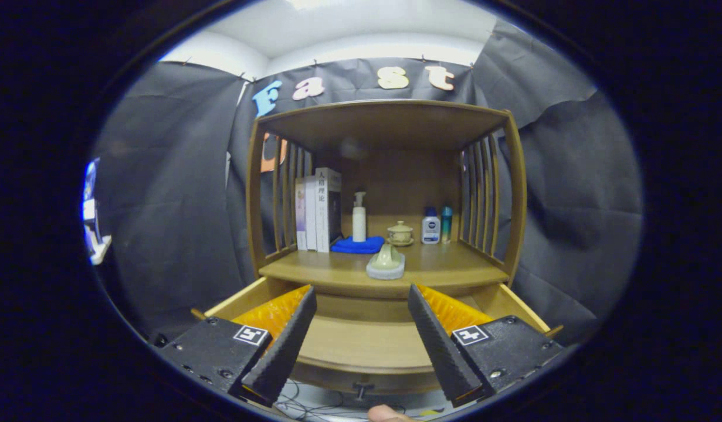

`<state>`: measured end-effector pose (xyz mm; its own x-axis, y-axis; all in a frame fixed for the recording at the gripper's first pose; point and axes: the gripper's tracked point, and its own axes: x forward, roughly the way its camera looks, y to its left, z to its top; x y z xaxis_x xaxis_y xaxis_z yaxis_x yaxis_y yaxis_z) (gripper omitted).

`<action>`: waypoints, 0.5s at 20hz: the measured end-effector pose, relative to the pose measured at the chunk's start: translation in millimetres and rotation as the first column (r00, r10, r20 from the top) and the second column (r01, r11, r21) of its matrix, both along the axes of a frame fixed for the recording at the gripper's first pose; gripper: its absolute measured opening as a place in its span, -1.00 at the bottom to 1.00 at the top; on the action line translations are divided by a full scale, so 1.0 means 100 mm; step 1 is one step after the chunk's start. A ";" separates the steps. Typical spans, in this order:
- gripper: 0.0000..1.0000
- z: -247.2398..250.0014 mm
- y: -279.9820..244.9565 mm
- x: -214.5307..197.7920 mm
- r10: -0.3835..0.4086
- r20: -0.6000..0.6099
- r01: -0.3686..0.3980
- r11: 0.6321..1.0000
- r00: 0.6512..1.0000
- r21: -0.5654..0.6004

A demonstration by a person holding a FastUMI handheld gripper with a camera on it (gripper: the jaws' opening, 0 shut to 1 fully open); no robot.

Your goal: Pull open the drawer, take out the items inside it, and place them on the countertop above the cabinet.

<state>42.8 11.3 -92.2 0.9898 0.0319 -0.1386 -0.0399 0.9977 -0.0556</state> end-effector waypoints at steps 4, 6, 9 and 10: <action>0.98 -0.58 0.02 -0.27 -0.012 -0.036 0.012 1.000 0.999 0.005; 0.98 -0.86 -0.03 -0.30 -0.034 -0.077 0.035 0.999 0.996 0.007; 0.99 -1.11 -0.15 -0.30 -0.089 -0.121 0.089 0.996 0.989 -0.001; 0.99 -1.12 -0.15 -0.30 -0.105 -0.118 0.104 0.994 0.987 -0.010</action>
<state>12.4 -3.5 -204.3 0.9644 -0.0717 -0.2546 0.0582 0.9965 -0.0600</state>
